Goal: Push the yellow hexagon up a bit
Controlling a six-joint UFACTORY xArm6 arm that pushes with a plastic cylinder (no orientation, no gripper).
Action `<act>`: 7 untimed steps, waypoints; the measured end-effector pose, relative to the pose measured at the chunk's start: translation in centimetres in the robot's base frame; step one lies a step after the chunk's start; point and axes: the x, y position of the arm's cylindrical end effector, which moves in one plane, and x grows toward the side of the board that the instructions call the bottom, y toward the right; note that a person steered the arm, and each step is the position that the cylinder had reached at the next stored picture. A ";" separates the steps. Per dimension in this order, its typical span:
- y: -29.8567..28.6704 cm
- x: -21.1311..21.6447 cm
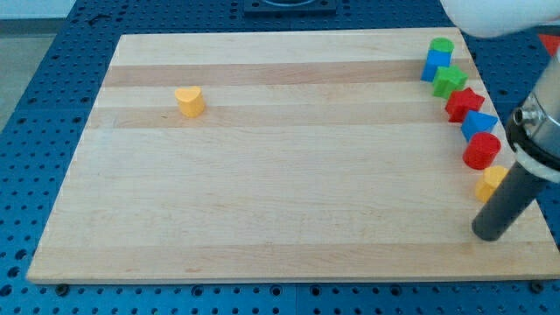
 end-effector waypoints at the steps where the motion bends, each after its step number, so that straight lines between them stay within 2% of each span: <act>1: 0.6 0.7; 4: 3.4 -0.7; 7: 3.4 -1.1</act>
